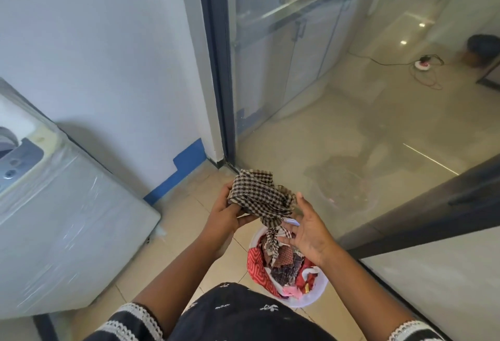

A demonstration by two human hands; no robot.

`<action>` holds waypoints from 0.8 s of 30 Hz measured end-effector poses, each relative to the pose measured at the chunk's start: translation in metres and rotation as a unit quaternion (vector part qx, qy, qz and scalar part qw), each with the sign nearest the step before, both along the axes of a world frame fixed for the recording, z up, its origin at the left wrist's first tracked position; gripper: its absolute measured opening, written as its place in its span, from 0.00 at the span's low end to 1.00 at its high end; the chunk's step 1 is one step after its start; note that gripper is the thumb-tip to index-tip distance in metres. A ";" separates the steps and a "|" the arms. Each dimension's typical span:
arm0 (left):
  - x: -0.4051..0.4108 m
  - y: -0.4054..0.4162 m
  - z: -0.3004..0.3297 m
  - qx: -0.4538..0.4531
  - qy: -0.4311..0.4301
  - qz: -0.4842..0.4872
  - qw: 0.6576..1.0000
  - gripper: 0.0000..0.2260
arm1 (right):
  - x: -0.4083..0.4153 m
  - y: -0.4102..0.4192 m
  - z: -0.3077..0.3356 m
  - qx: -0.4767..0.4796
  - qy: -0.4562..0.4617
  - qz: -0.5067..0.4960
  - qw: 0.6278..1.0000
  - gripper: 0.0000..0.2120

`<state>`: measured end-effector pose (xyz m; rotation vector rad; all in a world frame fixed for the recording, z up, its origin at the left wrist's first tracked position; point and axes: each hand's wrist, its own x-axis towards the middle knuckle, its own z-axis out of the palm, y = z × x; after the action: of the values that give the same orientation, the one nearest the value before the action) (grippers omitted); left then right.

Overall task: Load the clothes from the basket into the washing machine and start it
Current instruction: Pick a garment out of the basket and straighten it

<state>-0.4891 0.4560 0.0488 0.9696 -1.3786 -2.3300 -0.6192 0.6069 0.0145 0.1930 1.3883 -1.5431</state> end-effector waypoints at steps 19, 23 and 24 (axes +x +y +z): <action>0.168 -0.053 -0.012 0.108 0.004 0.279 0.954 0.18 | 0.104 -0.166 0.004 -0.050 0.018 0.298 0.953 0.11; 0.218 -0.085 -0.010 0.120 0.050 0.358 0.925 0.24 | 0.153 -0.222 0.014 -0.050 0.028 0.367 0.928 0.12; 0.229 -0.093 -0.009 0.117 0.049 0.372 0.919 0.24 | 0.164 -0.235 0.016 -0.055 0.022 0.380 0.923 0.12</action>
<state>-0.2602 0.3627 0.0400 1.1617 -0.5345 -1.9211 -0.4555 0.3716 0.0305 -0.4158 1.1970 -0.9632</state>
